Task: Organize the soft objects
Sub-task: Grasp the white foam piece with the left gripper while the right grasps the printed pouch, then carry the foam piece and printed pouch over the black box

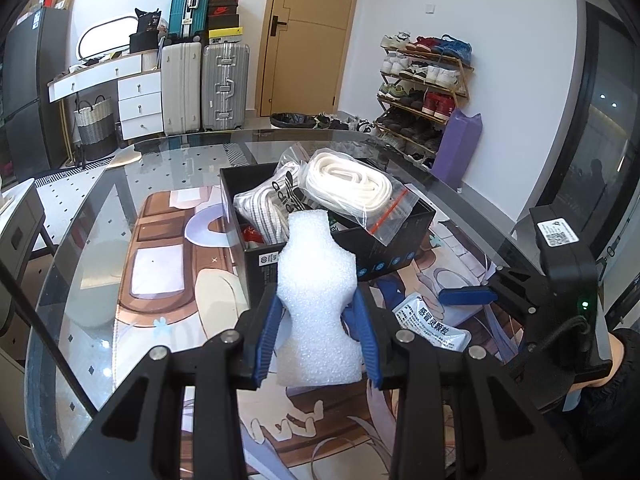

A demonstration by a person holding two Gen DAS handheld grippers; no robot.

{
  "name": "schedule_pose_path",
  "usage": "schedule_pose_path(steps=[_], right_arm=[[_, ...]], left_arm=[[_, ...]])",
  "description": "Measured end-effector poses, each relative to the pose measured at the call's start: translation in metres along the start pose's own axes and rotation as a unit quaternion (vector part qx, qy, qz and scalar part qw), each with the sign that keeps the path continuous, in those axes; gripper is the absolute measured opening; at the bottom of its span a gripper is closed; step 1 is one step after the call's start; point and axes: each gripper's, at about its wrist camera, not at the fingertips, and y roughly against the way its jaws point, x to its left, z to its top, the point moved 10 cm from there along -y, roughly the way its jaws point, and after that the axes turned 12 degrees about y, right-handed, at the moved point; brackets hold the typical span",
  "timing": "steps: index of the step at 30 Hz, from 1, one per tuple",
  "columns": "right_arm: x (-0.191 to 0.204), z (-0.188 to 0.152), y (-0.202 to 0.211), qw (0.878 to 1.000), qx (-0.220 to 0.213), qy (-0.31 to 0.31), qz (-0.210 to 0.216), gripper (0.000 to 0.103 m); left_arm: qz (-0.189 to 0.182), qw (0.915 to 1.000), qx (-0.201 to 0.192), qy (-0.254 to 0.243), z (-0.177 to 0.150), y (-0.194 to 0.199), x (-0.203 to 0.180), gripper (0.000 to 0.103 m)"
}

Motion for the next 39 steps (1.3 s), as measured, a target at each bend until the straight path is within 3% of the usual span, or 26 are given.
schedule_pose_path(steps=[2,7,22,39], right_arm=[[0.003,0.002,0.003,1.000,-0.006,0.005,0.003,0.076],[0.007,0.004,0.006,1.000,-0.012,0.014,0.006,0.053],[0.006,0.006,0.011,0.999,-0.024,0.018,0.018,0.041],[0.004,0.024,0.053,0.996,-0.081,0.037,0.005,0.041]], left_arm=[[0.000,1.0000,0.000,0.001,0.000,0.001,-0.001,0.035],[0.001,1.0000,-0.001,0.002,0.001,0.001,0.000,0.035],[0.001,1.0000,-0.002,0.002,0.002,0.002,0.000,0.035],[0.003,0.9998,-0.018,0.004,0.013,0.010,-0.003,0.035]])
